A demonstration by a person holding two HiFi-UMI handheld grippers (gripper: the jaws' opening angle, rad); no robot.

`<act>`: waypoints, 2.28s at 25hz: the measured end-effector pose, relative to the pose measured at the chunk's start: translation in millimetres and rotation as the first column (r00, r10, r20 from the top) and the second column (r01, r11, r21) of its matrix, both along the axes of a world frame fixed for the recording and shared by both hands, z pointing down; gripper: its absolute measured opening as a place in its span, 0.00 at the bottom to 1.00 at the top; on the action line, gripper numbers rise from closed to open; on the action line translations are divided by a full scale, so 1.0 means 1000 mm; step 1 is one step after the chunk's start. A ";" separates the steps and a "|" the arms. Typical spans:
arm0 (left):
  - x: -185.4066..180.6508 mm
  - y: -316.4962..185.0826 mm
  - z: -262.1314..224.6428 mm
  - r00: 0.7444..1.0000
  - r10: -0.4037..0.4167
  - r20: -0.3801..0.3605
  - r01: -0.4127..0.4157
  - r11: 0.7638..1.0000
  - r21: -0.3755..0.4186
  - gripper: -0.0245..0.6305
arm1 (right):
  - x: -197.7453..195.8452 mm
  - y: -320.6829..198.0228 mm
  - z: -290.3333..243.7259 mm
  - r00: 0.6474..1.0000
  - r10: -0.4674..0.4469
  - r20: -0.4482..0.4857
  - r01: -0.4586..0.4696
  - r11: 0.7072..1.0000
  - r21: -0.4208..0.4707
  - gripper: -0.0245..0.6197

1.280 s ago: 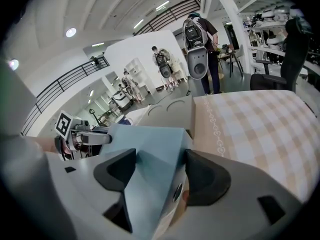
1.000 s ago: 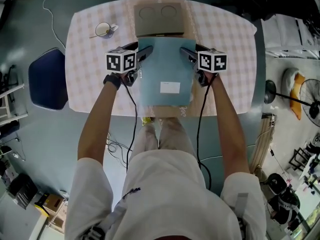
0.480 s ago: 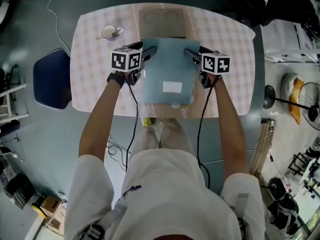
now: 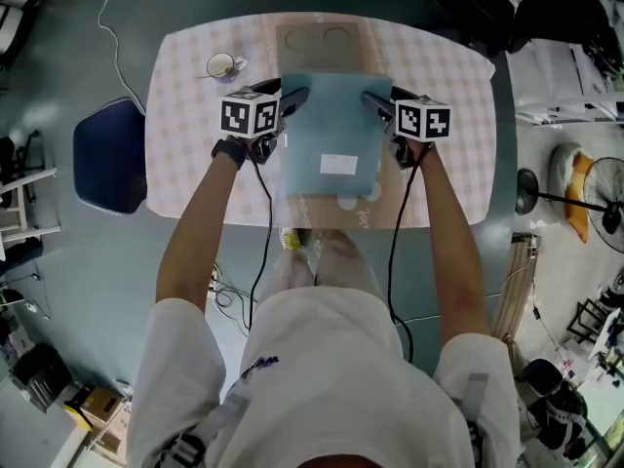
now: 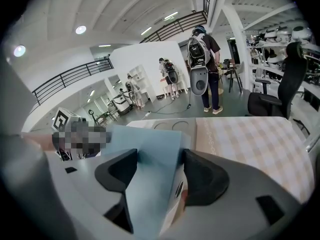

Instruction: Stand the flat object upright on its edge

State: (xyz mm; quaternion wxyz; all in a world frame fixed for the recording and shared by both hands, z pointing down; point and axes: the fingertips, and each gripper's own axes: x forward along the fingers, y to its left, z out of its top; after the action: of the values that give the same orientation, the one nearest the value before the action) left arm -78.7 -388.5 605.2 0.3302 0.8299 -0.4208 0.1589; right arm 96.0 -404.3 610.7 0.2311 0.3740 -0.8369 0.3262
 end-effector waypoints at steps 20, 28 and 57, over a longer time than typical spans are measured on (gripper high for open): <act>-0.004 -0.003 -0.041 1.000 0.018 0.013 -0.019 0.997 0.075 0.44 | -0.003 -0.004 -0.042 1.000 0.012 -0.018 -0.010 0.997 0.078 0.48; -0.007 -0.003 -0.055 0.999 0.026 0.028 -0.029 0.994 0.103 0.44 | -0.007 -0.005 -0.057 1.000 0.013 -0.019 -0.011 0.994 0.110 0.48; -0.008 -0.007 -0.087 0.998 0.040 0.045 -0.047 0.985 0.164 0.41 | -0.005 -0.008 -0.090 0.999 0.023 -0.040 -0.015 0.983 0.185 0.47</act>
State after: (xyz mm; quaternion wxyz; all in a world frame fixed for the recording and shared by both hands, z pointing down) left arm -86.6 -395.1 517.9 0.2477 0.8599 -0.4212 0.1479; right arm 90.8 -412.5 520.4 0.2099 0.4087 -0.8547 0.2417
